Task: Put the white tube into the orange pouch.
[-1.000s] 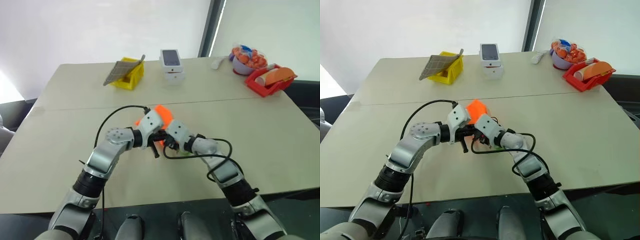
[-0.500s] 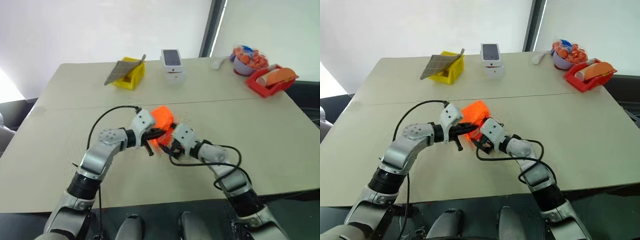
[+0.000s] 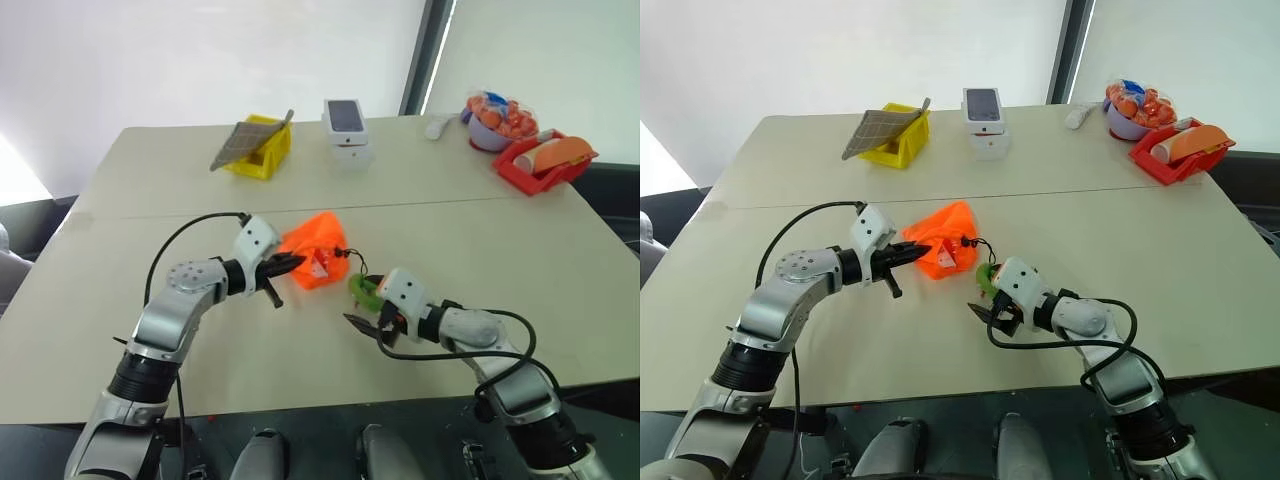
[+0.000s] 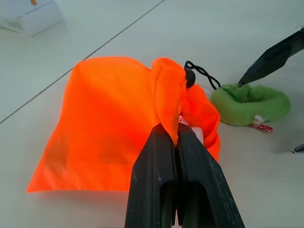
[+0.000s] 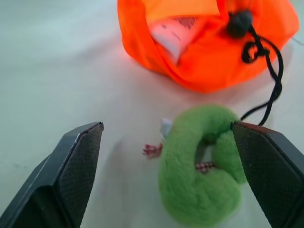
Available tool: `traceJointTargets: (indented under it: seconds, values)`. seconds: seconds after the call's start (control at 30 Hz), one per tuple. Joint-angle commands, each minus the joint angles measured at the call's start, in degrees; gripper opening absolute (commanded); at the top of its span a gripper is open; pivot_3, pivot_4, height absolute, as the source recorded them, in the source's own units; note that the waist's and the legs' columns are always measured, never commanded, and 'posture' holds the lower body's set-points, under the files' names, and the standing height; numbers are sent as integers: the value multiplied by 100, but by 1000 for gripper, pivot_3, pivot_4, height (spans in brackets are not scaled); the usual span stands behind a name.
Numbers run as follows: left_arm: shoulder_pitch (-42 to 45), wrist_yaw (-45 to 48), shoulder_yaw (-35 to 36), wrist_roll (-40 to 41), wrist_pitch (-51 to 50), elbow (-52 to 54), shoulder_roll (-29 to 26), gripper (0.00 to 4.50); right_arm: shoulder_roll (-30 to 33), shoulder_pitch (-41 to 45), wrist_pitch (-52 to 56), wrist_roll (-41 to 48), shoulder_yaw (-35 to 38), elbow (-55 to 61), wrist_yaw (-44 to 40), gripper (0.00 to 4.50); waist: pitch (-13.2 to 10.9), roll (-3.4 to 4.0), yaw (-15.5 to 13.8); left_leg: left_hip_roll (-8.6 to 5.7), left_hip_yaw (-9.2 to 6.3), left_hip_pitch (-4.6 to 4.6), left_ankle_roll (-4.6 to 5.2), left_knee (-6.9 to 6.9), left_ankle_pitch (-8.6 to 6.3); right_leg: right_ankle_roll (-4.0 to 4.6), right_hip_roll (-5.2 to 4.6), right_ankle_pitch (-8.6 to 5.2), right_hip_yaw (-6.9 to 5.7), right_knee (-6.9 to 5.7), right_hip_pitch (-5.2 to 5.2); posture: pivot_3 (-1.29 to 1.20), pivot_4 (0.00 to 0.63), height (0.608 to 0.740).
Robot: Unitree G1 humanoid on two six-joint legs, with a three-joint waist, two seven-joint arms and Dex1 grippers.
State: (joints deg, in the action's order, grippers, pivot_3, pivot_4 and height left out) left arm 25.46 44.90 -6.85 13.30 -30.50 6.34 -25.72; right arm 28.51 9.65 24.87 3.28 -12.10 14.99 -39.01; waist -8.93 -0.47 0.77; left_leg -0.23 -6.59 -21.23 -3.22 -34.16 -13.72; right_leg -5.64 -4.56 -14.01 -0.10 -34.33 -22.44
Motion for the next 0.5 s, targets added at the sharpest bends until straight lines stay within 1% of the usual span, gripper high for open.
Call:
traceJointTargets:
  seconds: [0.03, 0.07, 0.13, 0.17, 0.2, 0.27, 0.3, 0.33, 0.4, 0.5]
  values:
    - [0, -17, 177, 248, 15, 163, 76, 0, -55, 45, 54, -21, 42, -24, 123, 3521, 0, 0, 1, 0, 0, 0, 0, 0, 0, 3, 0, 2, 0, 0, 0, 0, 150, 740]
    - [-13, -20, 181, 292, -13, 178, 97, 0, -54, 48, 71, -38, 43, -45, 144, 3071, 0, 0, 1, 0, 0, 0, 0, 0, 0, 3, 0, 2, 0, -1, 0, 0, 150, 740]
    - [-56, -16, 217, 404, -85, 213, 134, 557, -36, 37, 122, -39, 99, -77, 196, 2058, 0, 0, 5, 0, 0, 1, 0, 0, 0, 2, 0, 2, 0, 0, 0, 0, 150, 740]
    - [-76, -15, 228, 448, -105, 232, 142, 931, -14, 23, 132, -26, 135, -76, 203, 1493, 0, 0, 4, 0, 0, 1, 0, 0, 0, 1, 0, 1, 0, -1, 0, 0, 150, 740]
    - [-92, -67, 253, 442, -71, 237, 154, 1408, 3, -13, 140, 26, 223, -44, 214, 950, 0, 0, 2, 0, 0, 2, 0, 0, 0, 0, 0, 0, 0, -1, 0, 0, 150, 740]
    - [-102, -166, 291, 421, -7, 219, 165, 2357, 21, -69, 149, 120, 359, 11, 217, 34, 0, -1, -1, 0, 0, 2, 0, 0, 0, -1, 0, -1, 0, -1, 2, 0, 150, 740]
    - [-103, -198, 360, 480, -6, 195, 187, 2968, 40, -123, 135, 187, 472, 53, 213, 0, 1, -1, -12, 0, 0, 2, 0, 0, 0, -1, 0, -1, 0, 0, 2, 0, 150, 740]
    - [-103, -205, 422, 543, 5, 185, 197, 3421, 62, -185, 101, 253, 584, 86, 196, 0, 1, -2, -18, 0, 0, 1, 0, 0, 0, -1, 0, -1, 0, 0, 3, 0, 150, 740]
    - [-109, -209, 538, 653, 11, 189, 225, 3421, 106, -318, 37, 391, 783, 168, 146, 0, 1, -2, -17, 0, 0, 0, 0, -2, 0, -1, -2, 0, 0, 3, 4, 0, 150, 740]
    - [-44, -223, 950, 1003, -14, 135, 282, 3421, 38, -867, 236, 1524, 1857, 601, -155, 0, 0, -2, -25, 0, 0, -4, 0, -1, 0, -1, -3, 0, -1, 5, 5, 0, 150, 740]
